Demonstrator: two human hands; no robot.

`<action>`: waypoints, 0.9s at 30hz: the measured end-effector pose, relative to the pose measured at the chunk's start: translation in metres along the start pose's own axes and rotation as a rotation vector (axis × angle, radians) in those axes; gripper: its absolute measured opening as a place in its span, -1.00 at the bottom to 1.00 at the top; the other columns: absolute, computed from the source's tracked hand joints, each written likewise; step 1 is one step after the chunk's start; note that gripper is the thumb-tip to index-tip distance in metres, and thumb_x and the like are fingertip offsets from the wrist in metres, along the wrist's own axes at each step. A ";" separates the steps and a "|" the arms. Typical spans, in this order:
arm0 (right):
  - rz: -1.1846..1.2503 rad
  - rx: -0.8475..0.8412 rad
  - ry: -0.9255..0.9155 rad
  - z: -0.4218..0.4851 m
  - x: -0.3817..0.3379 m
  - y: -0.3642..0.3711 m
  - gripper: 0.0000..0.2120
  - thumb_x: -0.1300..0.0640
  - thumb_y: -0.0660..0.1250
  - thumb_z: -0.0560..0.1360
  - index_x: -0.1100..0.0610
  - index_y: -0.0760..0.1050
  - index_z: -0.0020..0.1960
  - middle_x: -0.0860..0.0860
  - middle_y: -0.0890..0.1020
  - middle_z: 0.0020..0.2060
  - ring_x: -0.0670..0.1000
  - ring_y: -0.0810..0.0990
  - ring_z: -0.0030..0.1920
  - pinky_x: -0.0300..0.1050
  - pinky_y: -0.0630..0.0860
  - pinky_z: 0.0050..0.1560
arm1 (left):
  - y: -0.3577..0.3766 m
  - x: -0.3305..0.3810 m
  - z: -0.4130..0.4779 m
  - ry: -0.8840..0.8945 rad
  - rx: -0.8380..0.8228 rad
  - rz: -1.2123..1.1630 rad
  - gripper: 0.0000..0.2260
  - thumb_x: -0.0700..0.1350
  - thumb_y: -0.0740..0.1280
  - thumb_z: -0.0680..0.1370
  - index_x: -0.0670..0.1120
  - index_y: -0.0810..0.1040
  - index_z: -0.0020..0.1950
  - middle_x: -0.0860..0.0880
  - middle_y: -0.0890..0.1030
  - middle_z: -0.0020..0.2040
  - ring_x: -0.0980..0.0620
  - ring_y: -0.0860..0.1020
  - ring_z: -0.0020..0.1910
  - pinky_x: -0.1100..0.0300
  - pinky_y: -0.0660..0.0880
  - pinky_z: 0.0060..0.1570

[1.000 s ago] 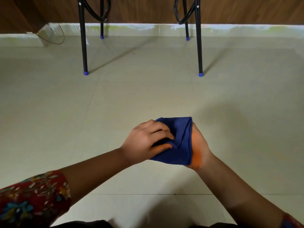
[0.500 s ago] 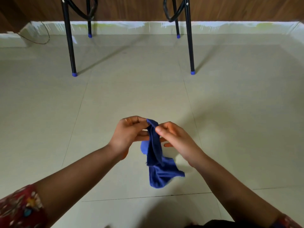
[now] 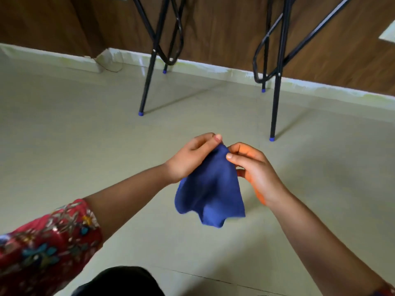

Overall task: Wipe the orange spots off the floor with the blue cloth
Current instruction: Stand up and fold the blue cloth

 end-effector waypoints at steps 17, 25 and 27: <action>-0.173 -0.093 -0.125 -0.083 -0.468 0.006 -0.76 0.38 0.28 0.52 0.09 0.62 -0.04 0.07 0.63 -0.24 -0.02 0.61 -0.22 -0.20 0.58 -0.18 | -0.125 0.426 -0.114 0.439 0.425 0.425 -0.70 -0.26 0.41 0.49 0.19 0.60 -0.03 0.29 0.63 -0.08 0.19 0.49 -0.31 0.36 0.46 -0.32; -0.760 0.239 -0.530 -0.133 -0.629 -0.018 -0.82 0.19 0.46 0.42 -0.06 0.58 -0.06 -0.20 0.63 -0.30 -0.20 0.63 -0.17 -0.32 0.47 -0.08 | -0.131 0.618 -0.155 0.674 0.375 0.825 -0.85 -0.09 0.35 0.54 0.00 0.67 0.06 0.21 0.65 0.03 0.21 0.61 0.02 0.10 0.56 0.03; -0.832 0.286 -0.623 -0.134 -0.648 -0.018 -0.90 0.12 0.47 0.43 -0.01 0.56 -0.12 -0.21 0.58 -0.26 -0.16 0.60 -0.15 -0.27 0.45 -0.10 | -0.134 0.640 -0.155 0.762 0.374 0.960 -0.79 -0.06 0.29 0.57 -0.06 0.66 0.11 0.04 0.59 0.24 0.10 0.56 0.22 0.10 0.50 0.21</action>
Point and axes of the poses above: each hand's wrist, its own z-axis towards the middle knuckle, its own y-axis out of the palm, x = y × z, the point moved 3 cm from there along z, towards the middle knuckle
